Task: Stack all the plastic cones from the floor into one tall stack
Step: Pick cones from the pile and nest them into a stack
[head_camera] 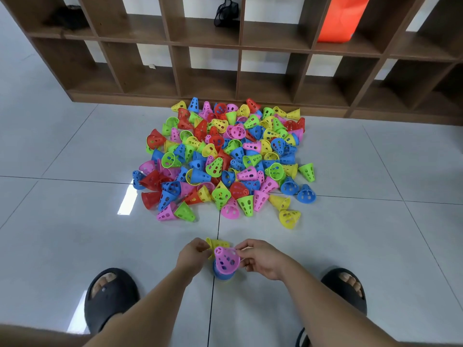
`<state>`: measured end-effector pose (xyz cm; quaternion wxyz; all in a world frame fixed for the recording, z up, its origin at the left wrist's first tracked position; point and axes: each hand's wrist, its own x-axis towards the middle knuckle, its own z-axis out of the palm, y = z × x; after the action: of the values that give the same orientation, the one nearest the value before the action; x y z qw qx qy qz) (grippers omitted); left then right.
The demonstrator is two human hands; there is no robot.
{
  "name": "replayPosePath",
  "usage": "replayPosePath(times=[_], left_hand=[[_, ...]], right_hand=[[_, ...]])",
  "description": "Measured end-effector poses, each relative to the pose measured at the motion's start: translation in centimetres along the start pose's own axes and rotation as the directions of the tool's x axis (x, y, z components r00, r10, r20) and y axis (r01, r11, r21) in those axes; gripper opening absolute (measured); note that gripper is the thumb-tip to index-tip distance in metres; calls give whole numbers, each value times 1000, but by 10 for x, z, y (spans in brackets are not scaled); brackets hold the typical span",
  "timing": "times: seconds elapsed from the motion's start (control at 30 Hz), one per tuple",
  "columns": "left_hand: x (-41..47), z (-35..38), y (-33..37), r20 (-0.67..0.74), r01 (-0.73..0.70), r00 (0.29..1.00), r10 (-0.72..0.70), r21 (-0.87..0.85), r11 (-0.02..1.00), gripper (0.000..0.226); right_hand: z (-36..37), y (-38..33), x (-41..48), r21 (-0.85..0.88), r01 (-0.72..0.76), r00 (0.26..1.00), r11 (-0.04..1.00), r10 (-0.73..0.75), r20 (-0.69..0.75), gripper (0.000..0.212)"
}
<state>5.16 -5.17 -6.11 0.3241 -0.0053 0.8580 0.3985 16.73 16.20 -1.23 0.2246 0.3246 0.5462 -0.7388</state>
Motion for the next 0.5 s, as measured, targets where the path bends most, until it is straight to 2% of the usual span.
replayPosePath(times=[0.13,0.3,0.4,0.5], left_hand=[[-1,7,5,-35,-4,999,3,-4,1000,25],[4,8,11,-54,-42,998,44,33,999,18],[7,0,16,-109,-32,994,28,-38,999,14],[6,-9,28,-127,-19,992,-3,-171,985,19]], right_hand=[[0,9,8,-36,-1,1000,999,0,-25,11],[-8,12,13,-85,-31,997,996,24,-77,11],[-25,11,18,-77,-33,980,996,18,-199,20],[-47,3,24,4,30,920,1000,-26,-392,28]])
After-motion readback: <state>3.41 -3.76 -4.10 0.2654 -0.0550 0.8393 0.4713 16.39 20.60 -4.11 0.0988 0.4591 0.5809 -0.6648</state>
